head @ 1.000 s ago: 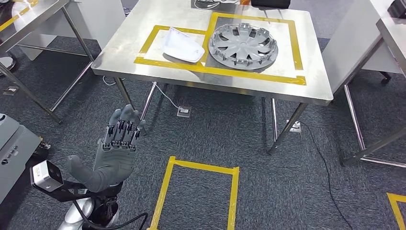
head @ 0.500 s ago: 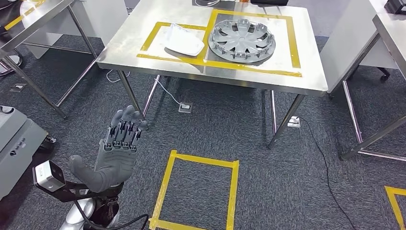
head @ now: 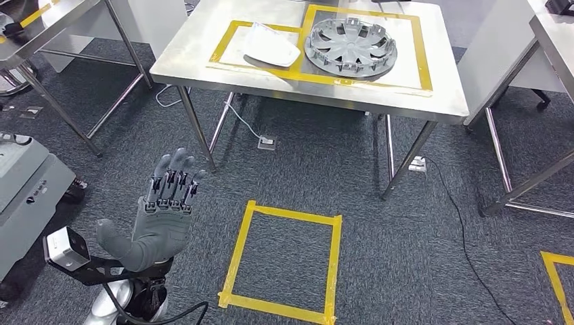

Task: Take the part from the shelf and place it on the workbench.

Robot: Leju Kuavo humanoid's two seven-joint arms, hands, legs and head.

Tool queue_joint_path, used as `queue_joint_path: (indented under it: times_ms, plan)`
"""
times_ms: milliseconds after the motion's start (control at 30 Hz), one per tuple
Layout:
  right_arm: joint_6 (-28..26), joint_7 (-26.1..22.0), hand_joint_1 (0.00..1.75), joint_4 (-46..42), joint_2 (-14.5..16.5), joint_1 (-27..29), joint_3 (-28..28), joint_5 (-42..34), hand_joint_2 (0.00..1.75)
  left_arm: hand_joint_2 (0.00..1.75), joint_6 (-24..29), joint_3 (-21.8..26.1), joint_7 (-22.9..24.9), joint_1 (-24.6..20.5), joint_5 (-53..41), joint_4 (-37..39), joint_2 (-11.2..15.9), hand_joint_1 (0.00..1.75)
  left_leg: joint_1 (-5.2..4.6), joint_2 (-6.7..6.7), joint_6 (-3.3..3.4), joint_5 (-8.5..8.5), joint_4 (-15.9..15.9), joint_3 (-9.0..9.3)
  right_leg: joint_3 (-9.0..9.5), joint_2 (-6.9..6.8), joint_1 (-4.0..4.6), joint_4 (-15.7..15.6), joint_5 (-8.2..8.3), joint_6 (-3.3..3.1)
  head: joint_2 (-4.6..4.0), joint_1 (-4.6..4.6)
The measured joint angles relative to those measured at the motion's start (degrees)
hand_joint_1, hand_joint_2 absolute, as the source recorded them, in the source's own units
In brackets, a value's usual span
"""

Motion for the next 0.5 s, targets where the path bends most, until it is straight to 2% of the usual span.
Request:
queue_joint_path:
  times_ms: [33, 100, 133, 167, 200, 267, 300, 333, 367, 400, 467, 500]
  plan:
    - [0.0, 0.0, 0.0, 0.0, -0.1, 0.0, 0.0, 0.0, 0.0, 0.0, 0.0, 0.0, 0.0, 0.0, 0.0, 0.0, 0.0, 0.0, 0.03, 0.04, -0.28, 0.34, 0.0, -0.14, 0.76, -0.02, 0.21, -1.4, 0.01, -0.35, 0.0, 0.08]
    - [0.0, 0.0, 0.0, -0.1, -0.1, 0.0, 0.0, 0.0, 0.0, 0.0, 0.0, 0.1, 0.0, 0.1, -0.1, -0.1, -0.1, 0.0, 0.11, 0.07, -0.93, 0.96, -0.1, -0.3, 0.47, -0.02, 0.22, -1.8, 0.77, -0.81, 0.0, 0.32]
    - [0.0, 0.0, 0.0, -0.1, 0.0, 0.0, 0.0, 0.0, 0.0, 0.0, 0.0, 0.1, 0.0, 0.1, -0.1, -0.1, -0.1, 0.0, 0.16, 0.0, -1.24, 0.67, 0.2, -0.56, 0.24, -0.06, 0.05, -2.0, 1.2, -1.11, 0.0, 0.42]
    - [0.0, 0.0, 0.0, -0.2, 0.0, -0.1, 0.0, 0.0, 0.0, 0.0, 0.0, 0.2, 0.0, 0.2, -0.1, -0.1, 0.0, 0.0, 0.25, -0.08, -1.6, -0.52, 1.2, -1.04, -0.09, -0.13, -0.17, -2.1, 1.74, -1.54, 0.0, 0.39]
    - [0.0, 0.0, 0.0, -0.2, 0.0, -0.1, -0.1, 0.0, 0.0, 0.0, 0.0, 0.3, 0.0, 0.2, -0.1, -0.2, 0.0, 0.0, 0.43, -0.15, -1.96, -2.64, 3.4, -1.83, -0.52, -0.2, -0.41, -2.3, 2.32, -1.84, 0.0, 0.4]
    - [0.0, 0.0, 0.0, -0.2, 0.1, -0.2, -0.1, 0.0, 0.0, 0.0, 0.0, 0.3, 0.0, 0.3, -0.1, -0.2, 0.0, 0.0, 1.01, -0.19, -2.71, -7.92, 10.6, -3.95, -1.56, -0.28, -0.43, -2.2, 3.24, -2.11, 0.0, 0.34]
    - [0.0, 0.0, 0.0, -0.2, 0.2, -0.2, -0.1, 0.1, 0.0, 0.0, 0.0, 0.4, 0.0, 0.3, -0.1, -0.2, 0.0, 0.0, 1.29, -0.18, -3.05, -9.58, 14.0, -4.71, -2.13, -0.29, -0.44, -2.1, 3.66, -2.03, 0.0, 0.34]
    - [0.0, 0.0, 0.0, -0.2, 0.2, -0.2, -0.1, 0.1, 0.0, 0.0, 0.0, 0.4, 0.0, 0.3, -0.1, -0.1, 0.0, 0.0, 1.54, -0.18, -3.34, -10.06, 15.8, -4.68, -2.74, -0.29, -0.49, -1.9, 4.04, -1.87, 0.0, 0.34]
    - [0.0, 0.0, 0.0, -0.2, 0.3, -0.2, -0.1, 0.1, 0.0, 0.0, 0.0, 0.4, 0.0, 0.3, -0.1, -0.1, 0.0, 0.0, 1.77, -0.17, -3.57, -9.48, 15.6, -3.67, -3.33, -0.27, -0.57, -1.7, 4.36, -1.73, 0.0, 0.34]
    - [0.0, 0.0, 0.0, -0.2, 0.3, -0.2, -0.1, 0.1, 0.0, 0.0, 0.0, 0.4, 0.0, 0.3, -0.1, -0.1, 0.0, 0.0, 2.0, -0.16, -3.72, -8.16, 13.0, -1.48, -3.88, -0.25, -0.69, -1.4, 4.6, -1.54, 0.0, 0.33]
    - [0.0, 0.0, 0.0, -0.2, 0.4, -0.2, -0.2, 0.1, 0.0, 0.0, 0.0, 0.4, 0.0, 0.1, -0.1, -0.2, 0.0, 0.0, 2.22, -0.22, -3.88, -6.53, 5.2, 3.83, -4.87, -0.18, -0.78, -0.7, 5.0, -1.08, 0.0, 0.32]
    - [0.0, 0.0, 0.0, -0.2, 0.4, -0.2, -0.2, 0.1, 0.0, 0.0, 0.0, 0.4, 0.0, 0.1, -0.1, -0.2, 0.0, 0.0, 2.25, -0.25, -3.9, -6.25, 2.8, 5.32, -5.11, -0.16, -0.79, -0.5, 5.09, -0.94, 0.0, 0.31]
